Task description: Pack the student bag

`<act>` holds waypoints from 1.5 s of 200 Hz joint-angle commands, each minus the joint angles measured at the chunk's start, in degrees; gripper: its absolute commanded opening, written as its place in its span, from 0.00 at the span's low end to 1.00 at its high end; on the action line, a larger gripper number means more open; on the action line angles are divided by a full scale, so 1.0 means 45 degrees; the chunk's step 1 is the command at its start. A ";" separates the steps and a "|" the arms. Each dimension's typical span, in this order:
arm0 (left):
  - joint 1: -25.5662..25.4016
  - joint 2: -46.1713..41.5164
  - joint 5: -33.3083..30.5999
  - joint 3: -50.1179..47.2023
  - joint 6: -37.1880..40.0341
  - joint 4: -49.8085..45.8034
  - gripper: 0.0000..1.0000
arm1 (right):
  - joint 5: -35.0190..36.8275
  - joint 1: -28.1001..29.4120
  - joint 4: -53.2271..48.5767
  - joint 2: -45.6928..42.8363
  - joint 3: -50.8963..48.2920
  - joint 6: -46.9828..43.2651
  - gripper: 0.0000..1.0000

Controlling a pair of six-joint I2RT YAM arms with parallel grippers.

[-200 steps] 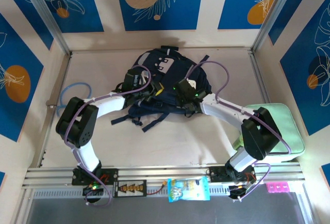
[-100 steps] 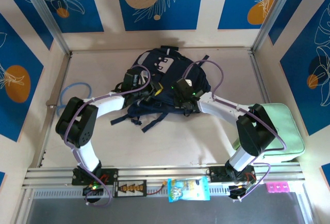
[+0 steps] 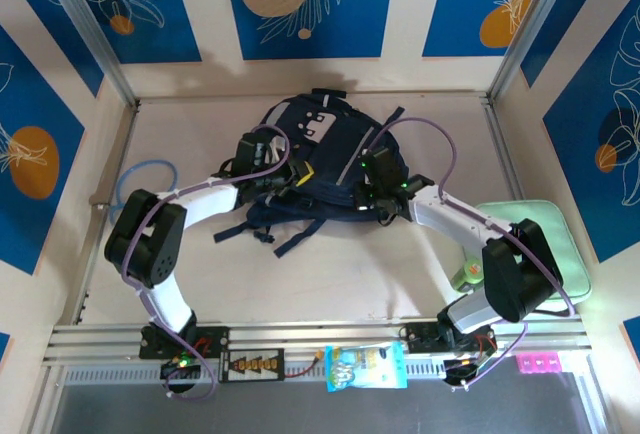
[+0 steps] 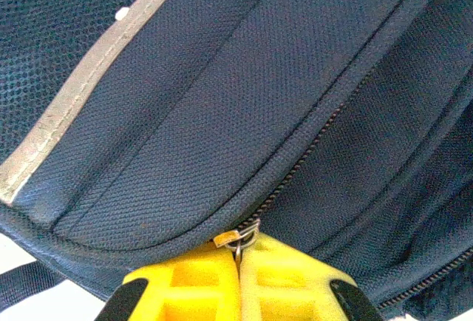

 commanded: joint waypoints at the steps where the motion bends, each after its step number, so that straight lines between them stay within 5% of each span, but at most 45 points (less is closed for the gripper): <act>1: 0.0387 -0.0406 0.0318 -0.0104 0.0698 -0.0371 0.00 | 0.0074 -0.0159 -0.0504 0.0120 0.0558 -0.0470 0.00; 60: 0.1121 0.0409 -0.0038 0.2226 0.3458 -0.3681 0.01 | -0.1962 0.1656 -0.0232 -0.0238 0.0513 -0.0343 0.00; 95: 0.1746 0.0307 -0.0863 0.3004 0.4849 -0.5321 0.28 | -0.3913 0.2538 0.1477 0.0072 0.0013 0.0966 0.00; 139: 0.2766 -0.2135 -0.1638 0.0711 0.4624 -0.5274 0.65 | -0.4661 0.3317 0.2461 0.2045 0.1615 0.1639 0.00; 176: 0.3053 -0.4773 -0.1880 -0.1570 0.4263 -0.5558 0.81 | -0.4957 0.3545 0.2596 0.3402 0.3208 0.1731 0.00; 219: 0.2989 -0.6219 -0.0554 -0.3798 0.2006 -0.2578 0.83 | -0.5690 0.3630 0.2579 0.4155 0.4186 0.1673 0.00; 274: 0.2624 -0.5049 -0.0200 -0.4013 0.0032 -0.0238 0.53 | -0.5833 0.3690 0.2484 0.4242 0.4195 0.1729 0.00; 300: 0.2499 -0.4122 0.0013 -0.3816 -0.0367 0.0221 0.48 | -0.5650 0.3693 0.2427 0.4198 0.4151 0.1749 0.00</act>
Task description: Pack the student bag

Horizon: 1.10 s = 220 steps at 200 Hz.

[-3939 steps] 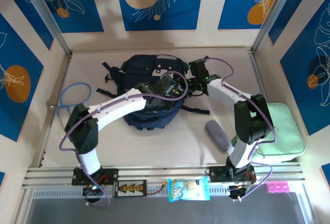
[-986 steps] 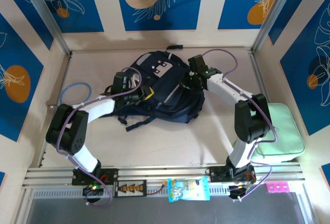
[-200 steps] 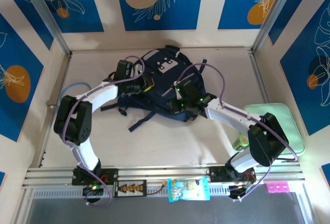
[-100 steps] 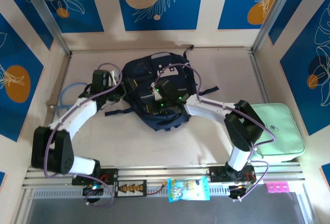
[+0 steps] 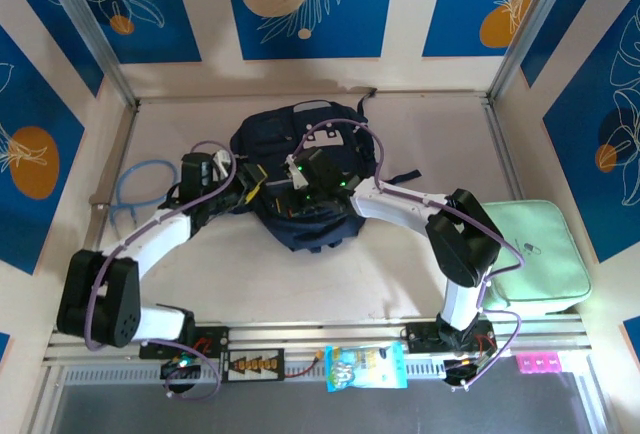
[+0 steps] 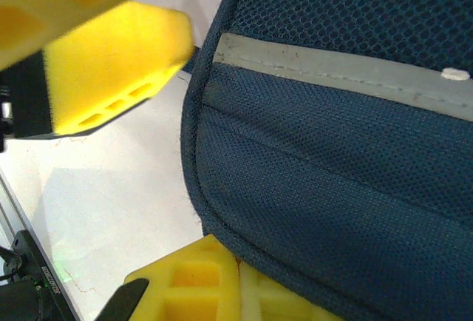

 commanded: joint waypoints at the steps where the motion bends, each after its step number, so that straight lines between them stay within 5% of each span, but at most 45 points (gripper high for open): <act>1: -0.0188 0.0708 0.0504 0.0216 -0.0830 0.1161 0.48 | -0.0602 0.0185 0.0338 0.0011 0.0352 0.0034 0.00; 52: -0.0390 0.1566 0.0739 0.0201 -0.1072 0.1777 0.37 | -0.0548 0.0193 0.0110 0.0095 0.0487 -0.0043 0.00; 83: -0.0402 0.1866 0.0777 0.0220 -0.1138 0.2007 0.22 | -0.0342 0.0193 -0.0250 0.0131 0.0552 -0.0099 0.00; 146: -0.0269 0.2170 0.0805 0.0564 -0.0580 0.1634 0.02 | 0.2392 -0.0474 -0.2844 -0.1422 -0.0691 -0.0983 0.00; 220: -0.0180 0.2079 0.0487 0.1044 0.0071 0.0607 0.06 | 0.3555 -0.2439 -0.3545 -0.3353 -0.2224 -0.0768 0.00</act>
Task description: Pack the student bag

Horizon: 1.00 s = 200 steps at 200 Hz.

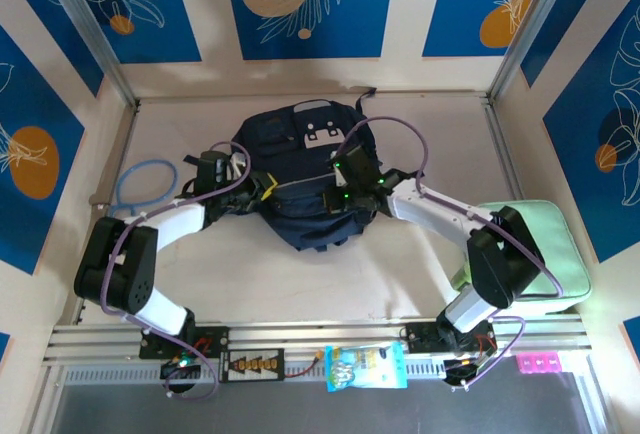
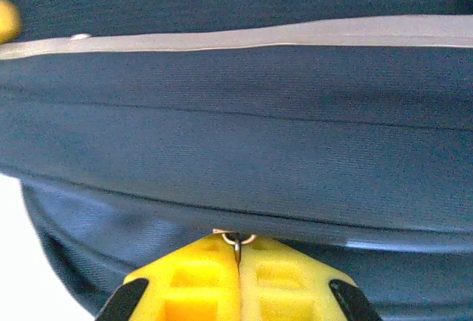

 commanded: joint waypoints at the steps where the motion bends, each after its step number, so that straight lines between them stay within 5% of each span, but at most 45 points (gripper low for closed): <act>1: 0.0126 -0.0047 -0.0410 0.0503 0.0618 -0.0372 0.07 | 0.0728 -0.0347 -0.0828 -0.0436 -0.0098 0.0117 0.00; 21: 0.0423 -0.0502 -0.0845 0.0468 0.1019 -0.1146 0.32 | 0.0260 -0.0197 -0.0646 -0.0313 0.0231 0.0110 0.00; 53: 0.1384 -0.2085 -0.1578 -0.0103 0.1815 -0.2926 0.45 | -0.0666 0.0461 -0.0215 0.0374 0.1232 0.0020 0.00; 115: 0.1928 -0.5542 -0.3105 -0.0726 0.2585 -0.6001 0.52 | -0.1828 0.1793 0.0000 0.2941 0.4518 -0.0496 0.00; 200: 0.1618 -0.3197 -0.0333 -0.1055 -0.1072 -0.0516 0.47 | -0.2446 0.2783 -0.0095 0.4423 0.6082 -0.0381 0.00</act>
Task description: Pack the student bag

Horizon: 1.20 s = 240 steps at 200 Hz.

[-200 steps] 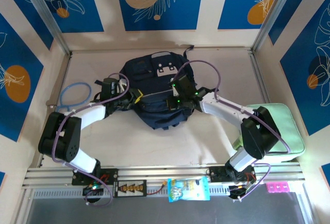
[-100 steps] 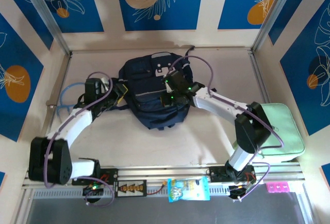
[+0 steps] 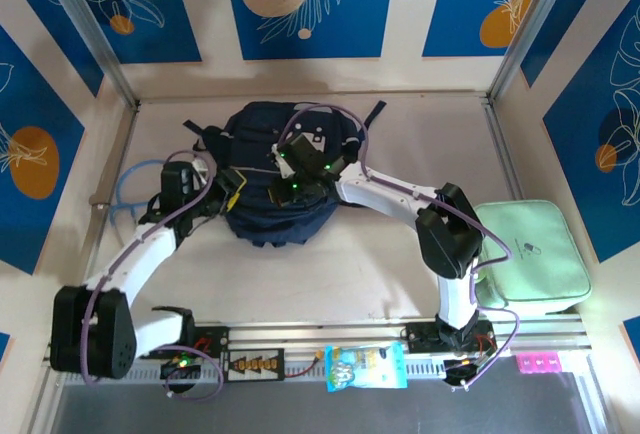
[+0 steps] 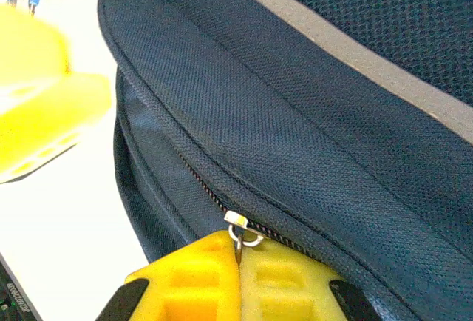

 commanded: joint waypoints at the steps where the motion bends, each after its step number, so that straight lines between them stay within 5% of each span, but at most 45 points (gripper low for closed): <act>1: -0.0137 0.1001 0.1036 0.0263 -0.1134 0.2262 0.47 | -0.0824 0.0361 0.0299 0.0082 0.0467 -0.0167 0.00; 37: -0.0232 0.1974 0.0616 0.0376 -0.1418 0.2713 0.41 | -0.0703 0.0421 0.0257 0.0063 0.0287 -0.0032 0.00; 102: -0.0216 0.2025 -0.0237 0.0581 -0.0439 0.1513 0.00 | 0.0415 0.0132 -0.0488 -0.0513 -0.0685 -0.0144 0.00; 240: -0.0039 0.1817 -0.0304 0.0895 0.0693 0.0443 0.00 | 0.1691 -0.2389 -0.1639 -0.3472 -0.3908 -0.2156 0.00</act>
